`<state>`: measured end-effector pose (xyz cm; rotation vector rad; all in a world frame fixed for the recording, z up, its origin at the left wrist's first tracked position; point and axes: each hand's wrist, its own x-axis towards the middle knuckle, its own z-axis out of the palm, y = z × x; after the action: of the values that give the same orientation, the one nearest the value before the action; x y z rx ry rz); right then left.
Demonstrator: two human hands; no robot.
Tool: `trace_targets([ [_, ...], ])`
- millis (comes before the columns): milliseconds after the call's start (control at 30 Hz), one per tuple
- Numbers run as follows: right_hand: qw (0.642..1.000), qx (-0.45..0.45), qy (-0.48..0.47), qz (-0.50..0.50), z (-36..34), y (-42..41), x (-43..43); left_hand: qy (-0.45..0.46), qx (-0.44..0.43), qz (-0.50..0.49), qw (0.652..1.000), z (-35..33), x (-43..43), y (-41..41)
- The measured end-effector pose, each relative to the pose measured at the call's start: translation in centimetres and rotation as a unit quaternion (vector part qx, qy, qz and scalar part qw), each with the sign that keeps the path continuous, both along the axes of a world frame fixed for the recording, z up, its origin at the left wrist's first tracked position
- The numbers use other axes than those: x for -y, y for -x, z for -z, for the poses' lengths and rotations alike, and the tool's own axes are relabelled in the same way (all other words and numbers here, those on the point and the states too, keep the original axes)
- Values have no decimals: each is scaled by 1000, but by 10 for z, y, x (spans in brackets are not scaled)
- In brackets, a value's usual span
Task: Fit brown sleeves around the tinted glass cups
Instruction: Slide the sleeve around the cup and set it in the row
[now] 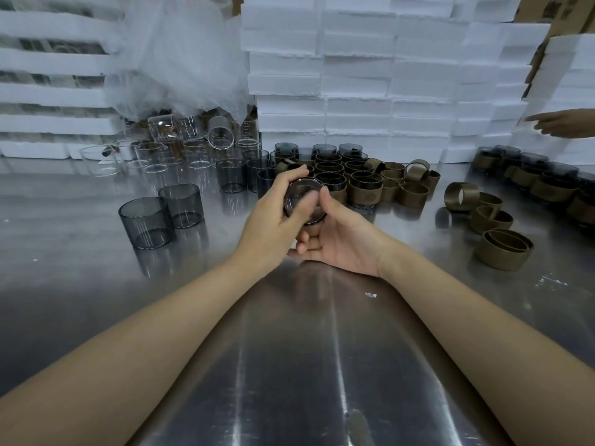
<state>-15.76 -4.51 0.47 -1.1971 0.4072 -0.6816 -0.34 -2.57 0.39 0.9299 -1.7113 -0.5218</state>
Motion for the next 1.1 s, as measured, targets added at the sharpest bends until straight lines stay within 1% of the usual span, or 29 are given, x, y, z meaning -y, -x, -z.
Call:
trace_targets([
  [67, 1000, -5, 8, 9, 0, 0, -1, 2, 9, 0, 1000, 0, 0, 1],
  [167, 999, -28, 27, 34, -1, -2, -4, 53, 11, -25, 998, -4, 1, 0],
  [233, 997, -50, 22, 61, -3, -4, -5, 68, -21, -47, 996, -5, 1, 0],
  [300, 994, -64, 18, 91, -4, -8, -6, 58, -58, -76, 994, -4, -1, 3],
  [367, 988, -64, 25, 141, -3, -9, -6, 64, -87, -82, 991, -4, -2, 5],
  [400, 980, -76, 48, 179, -2, -10, -5, 80, -83, -74, 991, -4, -2, 5],
  [433, 964, -101, 90, 227, -1, -8, -2, 107, -52, -61, 991, -5, -2, 5],
  [467, 934, -154, 158, 282, 1, -6, 2, 140, 8, -46, 989, -5, -3, 4],
  [500, 902, -198, 214, 318, 2, -6, 4, 172, 92, -35, 980, -4, -4, 5],
  [533, 879, -229, 263, 325, 2, -4, 5, 194, 184, -32, 963, -2, -5, 8],
  [567, 872, -236, 284, 322, 1, -4, 4, 200, 257, -37, 945, 0, -7, 13],
  [600, 865, -243, 308, 313, 2, -2, 4, 193, 299, -45, 933, 2, -8, 18],
  [633, 846, -262, 337, 319, 3, -1, 3, 174, 308, -54, 934, 2, -9, 21],
  [700, 779, -335, 414, 332, 4, 1, -1, 125, 279, -74, 949, 2, -10, 22],
  [733, 762, -349, 434, 331, 5, 1, -2, 106, 270, -83, 953, 2, -10, 20],
  [800, 746, -366, 460, 314, 6, 1, -3, 64, 251, -89, 962, 3, -8, 16],
  [833, 739, -377, 469, 304, 6, -1, -3, 35, 225, -88, 970, 2, -8, 14],
  [900, 729, -389, 489, 279, 5, -3, -4, -35, 139, -87, 986, 0, -9, 13],
  [967, 729, -391, 498, 260, 4, -5, -5, -101, 34, -81, 991, -1, -7, 12],
  [1033, 740, -389, 487, 253, 5, -6, -7, -151, -61, -67, 984, -3, -5, 11],
  [1100, 768, -373, 462, 241, 4, -8, -9, -199, -169, -55, 964, -7, -1, 10],
])
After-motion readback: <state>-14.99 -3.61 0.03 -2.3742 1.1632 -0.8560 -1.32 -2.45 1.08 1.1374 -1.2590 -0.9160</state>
